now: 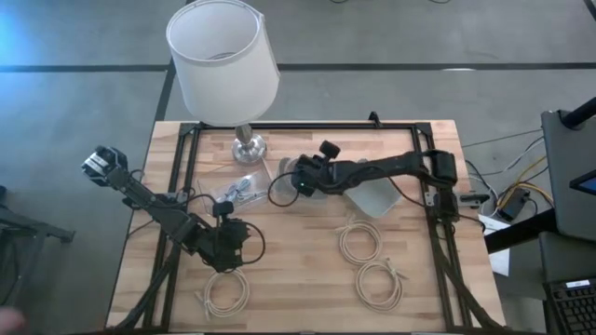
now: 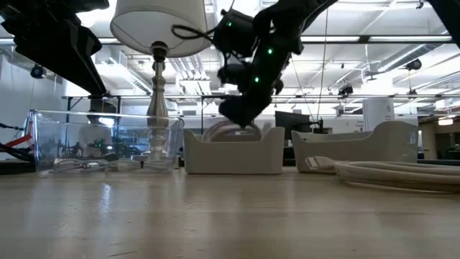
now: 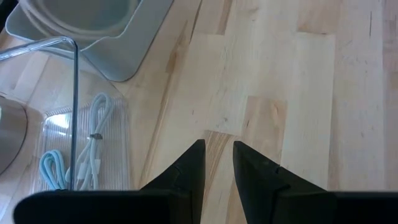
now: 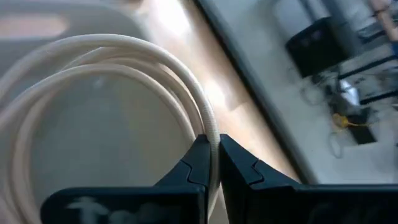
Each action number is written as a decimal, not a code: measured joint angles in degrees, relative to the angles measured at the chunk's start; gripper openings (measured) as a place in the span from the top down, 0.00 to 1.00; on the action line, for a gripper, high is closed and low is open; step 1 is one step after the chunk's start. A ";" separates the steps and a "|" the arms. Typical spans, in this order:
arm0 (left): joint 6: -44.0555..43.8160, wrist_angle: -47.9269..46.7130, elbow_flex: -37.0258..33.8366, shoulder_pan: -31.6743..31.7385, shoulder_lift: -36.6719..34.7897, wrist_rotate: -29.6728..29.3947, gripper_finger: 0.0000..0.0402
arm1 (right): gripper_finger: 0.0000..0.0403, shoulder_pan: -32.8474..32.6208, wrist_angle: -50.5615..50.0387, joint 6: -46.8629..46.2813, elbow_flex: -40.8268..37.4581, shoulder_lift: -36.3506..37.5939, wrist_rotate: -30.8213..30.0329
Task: Pick & Place USB Port
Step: Put the brown hdmi cable into the left light brown bin
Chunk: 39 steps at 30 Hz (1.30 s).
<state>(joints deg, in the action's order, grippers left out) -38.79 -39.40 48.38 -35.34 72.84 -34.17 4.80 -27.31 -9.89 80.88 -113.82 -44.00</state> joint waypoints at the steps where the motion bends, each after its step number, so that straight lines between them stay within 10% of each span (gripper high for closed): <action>1: 0.00 -0.02 0.00 -0.01 0.00 0.00 0.79 | 0.97 0.00 0.12 0.42 0.00 -0.66 0.42; 30: -0.68 0.00 0.00 -0.01 0.00 0.31 0.79 | 0.65 -1.30 0.34 3.19 2.38 -0.61 0.76; 39: 0.21 6.90 -1.83 -0.91 0.00 10.34 0.79 | 0.68 -5.43 -1.45 1.01 2.38 5.98 4.41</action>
<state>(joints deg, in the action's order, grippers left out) -38.58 -32.50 46.55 -36.26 72.84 -23.84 -0.64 -28.76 -8.89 83.26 -107.84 -39.59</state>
